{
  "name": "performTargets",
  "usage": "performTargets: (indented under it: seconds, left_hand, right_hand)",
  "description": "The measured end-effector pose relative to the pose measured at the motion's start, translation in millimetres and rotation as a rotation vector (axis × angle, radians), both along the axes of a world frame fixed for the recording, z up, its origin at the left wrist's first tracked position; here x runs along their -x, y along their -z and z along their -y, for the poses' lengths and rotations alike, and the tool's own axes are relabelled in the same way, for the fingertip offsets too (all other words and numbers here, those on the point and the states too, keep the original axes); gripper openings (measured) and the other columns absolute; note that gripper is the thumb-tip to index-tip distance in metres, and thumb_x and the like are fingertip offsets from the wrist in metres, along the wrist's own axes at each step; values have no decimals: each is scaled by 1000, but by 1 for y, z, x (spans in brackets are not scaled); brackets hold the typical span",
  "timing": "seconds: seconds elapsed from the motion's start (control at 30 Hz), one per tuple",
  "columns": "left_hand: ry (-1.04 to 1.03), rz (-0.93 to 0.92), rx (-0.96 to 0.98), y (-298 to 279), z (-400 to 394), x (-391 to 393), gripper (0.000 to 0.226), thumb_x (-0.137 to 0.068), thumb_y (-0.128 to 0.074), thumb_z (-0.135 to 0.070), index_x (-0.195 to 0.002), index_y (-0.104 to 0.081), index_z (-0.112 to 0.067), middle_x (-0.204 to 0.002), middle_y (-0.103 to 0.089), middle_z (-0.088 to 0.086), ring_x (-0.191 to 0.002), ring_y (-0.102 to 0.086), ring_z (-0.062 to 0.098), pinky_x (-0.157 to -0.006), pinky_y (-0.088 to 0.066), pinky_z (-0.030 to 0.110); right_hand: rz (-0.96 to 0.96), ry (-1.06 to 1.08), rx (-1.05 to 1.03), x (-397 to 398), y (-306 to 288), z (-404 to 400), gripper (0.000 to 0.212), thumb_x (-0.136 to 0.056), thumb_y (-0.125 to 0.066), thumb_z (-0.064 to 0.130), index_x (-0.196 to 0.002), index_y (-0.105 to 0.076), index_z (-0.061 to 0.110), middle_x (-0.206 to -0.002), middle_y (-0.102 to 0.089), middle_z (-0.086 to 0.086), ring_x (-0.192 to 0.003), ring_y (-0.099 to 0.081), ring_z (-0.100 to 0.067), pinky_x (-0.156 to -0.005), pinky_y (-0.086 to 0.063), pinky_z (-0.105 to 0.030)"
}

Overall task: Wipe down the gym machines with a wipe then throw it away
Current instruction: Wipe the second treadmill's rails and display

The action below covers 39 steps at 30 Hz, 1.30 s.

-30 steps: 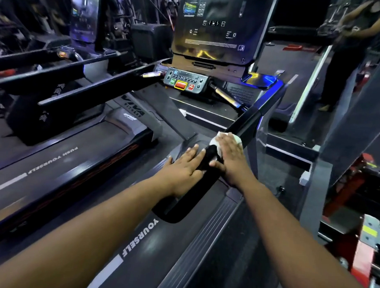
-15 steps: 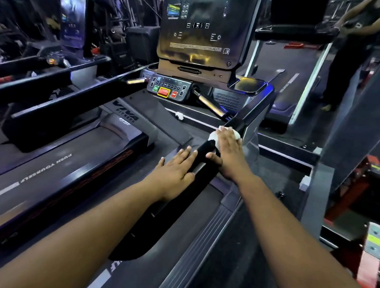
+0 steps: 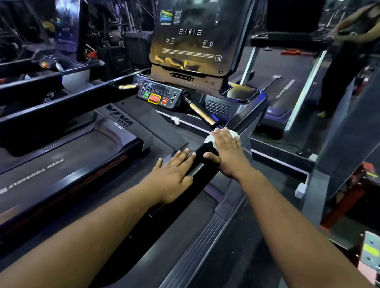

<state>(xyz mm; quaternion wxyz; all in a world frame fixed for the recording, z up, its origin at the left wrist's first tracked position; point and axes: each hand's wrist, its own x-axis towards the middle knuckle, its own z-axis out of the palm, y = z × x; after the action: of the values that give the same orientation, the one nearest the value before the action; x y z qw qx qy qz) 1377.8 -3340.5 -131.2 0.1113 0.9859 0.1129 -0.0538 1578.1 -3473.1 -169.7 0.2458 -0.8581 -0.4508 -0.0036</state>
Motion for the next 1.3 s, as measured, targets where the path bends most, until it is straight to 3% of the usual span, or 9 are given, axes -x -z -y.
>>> performTargets:
  seconds: [0.23, 0.43, 0.5, 0.63, 0.73, 0.87, 0.97, 1.17, 1.3]
  left_hand:
    - [1, -3, -13, 1, 1, -18, 66, -108, -28, -46, -163, 7, -37, -170, 15, -12, -155, 14, 7, -127, 4, 53]
    - [-1, 20, -40, 0, 7, -42, 65, -108, -28, -47, -163, 6, -35, -170, 14, -11, -156, 14, 9, -127, 3, 53]
    - [0, 26, -50, 1, 10, -53, 66, -108, -28, -47, -163, 6, -34, -170, 14, -10, -156, 14, 8, -127, 3, 52]
    - [2, 33, -54, 3, 11, -70, 66, -108, -28, -47, -163, 6, -35, -170, 14, -11, -156, 14, 8, -126, 3, 48]
    - [4, 40, -53, 4, 11, -74, 65, -108, -29, -46, -163, 6, -36, -170, 13, -12, -156, 13, 8, -127, 3, 49]
    - [0, 44, -54, 4, 11, -75, 65, -108, -28, -48, -162, 6, -37, -170, 13, -13, -156, 14, 7, -127, 2, 51]
    - [1, 52, -53, 4, 11, -77, 65, -108, -28, -48, -163, 5, -37, -170, 12, -12, -156, 13, 8, -127, 1, 51]
    - [-10, 55, -46, 5, 12, -81, 66, -108, -30, -48, -163, 4, -37, -170, 12, -13, -156, 13, 8, -128, 2, 49]
    - [-12, 50, -42, 4, 12, -79, 65, -108, -30, -47, -163, 3, -37, -170, 11, -13, -156, 12, 8, -127, 2, 49]
  right_hand:
    - [74, -102, -57, 2, 24, 13, 134, -58, -9, 105, -163, 1, 21, -170, 6, 5, -154, 16, -10, -124, 12, -47]
    - [-325, 203, -468, -42, 21, -6, 139, -61, -6, 105, -160, 9, 8, -168, 18, -7, -154, 19, -19, -125, 12, -44]
    - [-415, 213, -587, -27, 32, -15, 138, -64, -7, 103, -159, 6, 3, -167, 17, -12, -154, 19, -22, -125, 13, -38]
    - [-410, 139, -641, -12, 47, -14, 132, -71, -10, 99, -158, 6, 2, -166, 18, -13, -153, 20, -19, -116, 18, -16]
    - [-452, 241, -710, -54, 36, -16, 141, -62, -8, 104, -158, 6, 3, -167, 16, -12, -154, 17, -22, -118, 18, -19]
    - [-631, 377, -736, -97, 26, -14, 154, -45, -11, 111, -160, 8, 10, -168, 17, -4, -154, 16, -15, -126, 9, -39]
    - [-679, 366, -735, -79, 33, -12, 154, -46, -12, 111, -160, 12, 11, -167, 21, -2, -154, 18, -14, -123, 13, -30]
    - [-402, 124, -626, 13, 83, -23, 122, -80, -14, 93, -157, 13, 3, -165, 25, -12, -153, 25, -20, -122, 17, -31]
    - [-236, 202, -600, -35, 70, -18, 125, -77, -16, 95, -158, 9, 3, -166, 18, -11, -155, 18, -23, -125, 12, -41]
